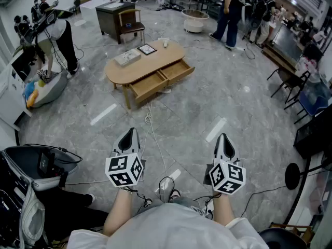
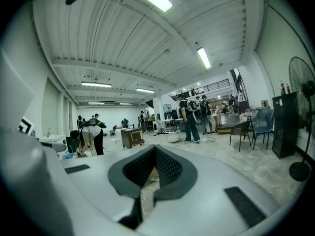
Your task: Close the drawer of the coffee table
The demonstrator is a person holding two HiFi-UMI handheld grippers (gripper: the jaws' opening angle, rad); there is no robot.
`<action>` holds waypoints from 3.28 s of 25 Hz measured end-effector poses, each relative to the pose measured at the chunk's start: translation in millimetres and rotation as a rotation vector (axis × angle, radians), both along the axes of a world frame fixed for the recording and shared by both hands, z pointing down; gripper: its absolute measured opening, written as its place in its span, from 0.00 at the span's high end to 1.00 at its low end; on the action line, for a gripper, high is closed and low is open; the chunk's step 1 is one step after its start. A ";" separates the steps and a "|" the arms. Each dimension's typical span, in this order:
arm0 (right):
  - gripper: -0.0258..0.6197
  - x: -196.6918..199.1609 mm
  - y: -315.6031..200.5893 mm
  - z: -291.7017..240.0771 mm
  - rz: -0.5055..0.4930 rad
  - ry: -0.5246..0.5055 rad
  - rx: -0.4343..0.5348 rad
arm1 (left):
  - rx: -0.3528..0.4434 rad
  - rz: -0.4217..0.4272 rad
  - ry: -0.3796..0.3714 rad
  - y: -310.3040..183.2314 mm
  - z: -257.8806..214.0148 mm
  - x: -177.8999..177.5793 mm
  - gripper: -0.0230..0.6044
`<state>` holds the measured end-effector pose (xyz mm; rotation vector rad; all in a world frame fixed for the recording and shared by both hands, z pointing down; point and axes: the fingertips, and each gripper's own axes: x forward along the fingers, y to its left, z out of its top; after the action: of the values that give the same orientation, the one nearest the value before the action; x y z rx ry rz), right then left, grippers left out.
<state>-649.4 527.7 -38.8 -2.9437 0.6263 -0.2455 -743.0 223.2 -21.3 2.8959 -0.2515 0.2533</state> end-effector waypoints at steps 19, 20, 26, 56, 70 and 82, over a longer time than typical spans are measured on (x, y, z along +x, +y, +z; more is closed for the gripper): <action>0.96 11.5 8.6 3.3 -0.025 -0.026 0.083 | 0.008 -0.003 -0.014 6.3 -1.8 6.8 0.97; 0.94 12.1 9.0 2.0 -0.031 -0.019 0.080 | 0.005 0.001 -0.011 7.7 -2.7 7.8 0.96; 0.81 15.8 14.2 -1.6 -0.039 0.015 0.061 | 0.015 0.011 0.008 14.5 -5.4 13.5 0.77; 0.21 85.2 40.5 5.3 -0.057 0.044 0.056 | 0.001 -0.032 -0.017 32.8 8.2 71.5 0.18; 0.21 170.4 50.1 33.8 -0.058 -0.034 0.078 | 0.026 -0.026 -0.080 40.1 24.2 150.0 0.18; 0.21 313.7 3.4 34.5 -0.071 -0.039 0.071 | -0.011 -0.048 -0.086 -13.2 36.5 298.6 0.18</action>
<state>-335.7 531.1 -4.3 -2.8447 0.7199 -0.2808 -444.4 210.1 15.3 2.8676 -0.3330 0.3706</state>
